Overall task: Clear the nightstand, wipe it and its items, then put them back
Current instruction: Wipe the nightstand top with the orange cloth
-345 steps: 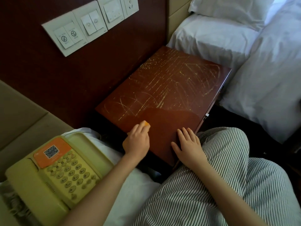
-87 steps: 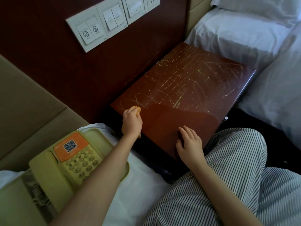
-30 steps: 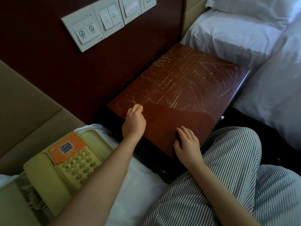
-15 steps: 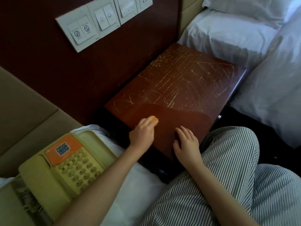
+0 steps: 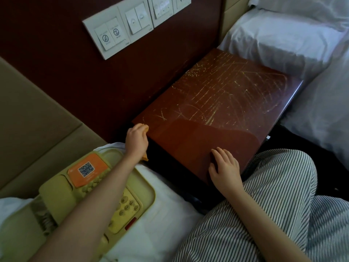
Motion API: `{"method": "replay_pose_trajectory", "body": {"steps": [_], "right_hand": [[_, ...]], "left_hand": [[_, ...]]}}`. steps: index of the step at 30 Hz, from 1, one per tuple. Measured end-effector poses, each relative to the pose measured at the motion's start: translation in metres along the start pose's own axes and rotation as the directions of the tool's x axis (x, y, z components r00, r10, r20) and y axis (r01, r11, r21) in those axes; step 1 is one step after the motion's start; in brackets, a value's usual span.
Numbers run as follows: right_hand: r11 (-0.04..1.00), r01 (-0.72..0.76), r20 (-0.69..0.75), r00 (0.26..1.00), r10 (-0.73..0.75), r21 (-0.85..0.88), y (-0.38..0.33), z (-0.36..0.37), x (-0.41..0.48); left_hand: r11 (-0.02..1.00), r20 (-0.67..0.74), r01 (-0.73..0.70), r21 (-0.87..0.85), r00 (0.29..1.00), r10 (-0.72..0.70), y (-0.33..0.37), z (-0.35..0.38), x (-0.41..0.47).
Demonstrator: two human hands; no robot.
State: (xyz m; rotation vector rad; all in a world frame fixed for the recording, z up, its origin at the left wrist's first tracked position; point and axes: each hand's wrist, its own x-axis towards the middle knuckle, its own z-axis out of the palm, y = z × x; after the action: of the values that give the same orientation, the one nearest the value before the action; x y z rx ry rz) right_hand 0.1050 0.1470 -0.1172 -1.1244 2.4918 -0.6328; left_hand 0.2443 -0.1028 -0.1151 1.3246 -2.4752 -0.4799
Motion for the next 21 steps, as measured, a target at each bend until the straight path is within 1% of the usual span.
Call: {"method": "replay_pose_trajectory", "body": {"steps": [3, 5, 8, 11, 13, 15, 17, 19, 21], "right_hand": [[1.000, 0.005, -0.002, 1.000, -0.005, 0.001, -0.001, 0.001, 0.001], [1.000, 0.009, -0.003, 1.000, -0.009, -0.005, -0.002, 0.001, 0.002], [1.000, 0.022, -0.004, 1.000, -0.022, -0.019, -0.003, 0.003, 0.004], [0.999, 0.032, -0.008, 0.999, -0.033, -0.023, -0.005, 0.004, 0.005], [0.999, 0.040, -0.010, 0.999, -0.040, -0.025, -0.005, 0.005, 0.004], [0.999, 0.042, -0.017, 0.999, -0.042, -0.022, -0.004, 0.005, 0.003], [0.999, 0.043, -0.018, 0.999, -0.043, -0.021, -0.002, 0.005, 0.003], [0.999, 0.041, -0.018, 0.999, -0.042, -0.024, -0.002, 0.006, 0.003], [0.999, 0.038, -0.021, 0.999, -0.039, -0.024, -0.002, 0.006, 0.004]], "left_hand": [[0.999, -0.021, 0.022, -0.030, 1.000, -0.023, -0.001, 0.001, 0.010], [1.000, -0.035, 0.008, -0.030, 0.999, -0.009, 0.002, 0.004, 0.009], [0.994, -0.022, -0.104, -0.034, 0.994, 0.103, 0.010, 0.012, -0.006], [0.975, 0.025, -0.217, -0.048, 0.976, 0.218, 0.020, 0.017, -0.027], [0.971, 0.043, -0.232, -0.051, 0.971, 0.235, 0.016, 0.018, -0.031], [0.986, 0.036, -0.149, -0.074, 0.988, 0.152, 0.007, 0.014, -0.021], [0.991, 0.011, -0.016, -0.131, 1.000, 0.017, -0.003, 0.007, -0.002], [0.985, -0.016, 0.096, -0.143, 0.995, -0.099, -0.009, 0.001, 0.019], [0.980, -0.028, 0.152, -0.130, 0.987, -0.157, -0.013, -0.001, 0.037]]}}
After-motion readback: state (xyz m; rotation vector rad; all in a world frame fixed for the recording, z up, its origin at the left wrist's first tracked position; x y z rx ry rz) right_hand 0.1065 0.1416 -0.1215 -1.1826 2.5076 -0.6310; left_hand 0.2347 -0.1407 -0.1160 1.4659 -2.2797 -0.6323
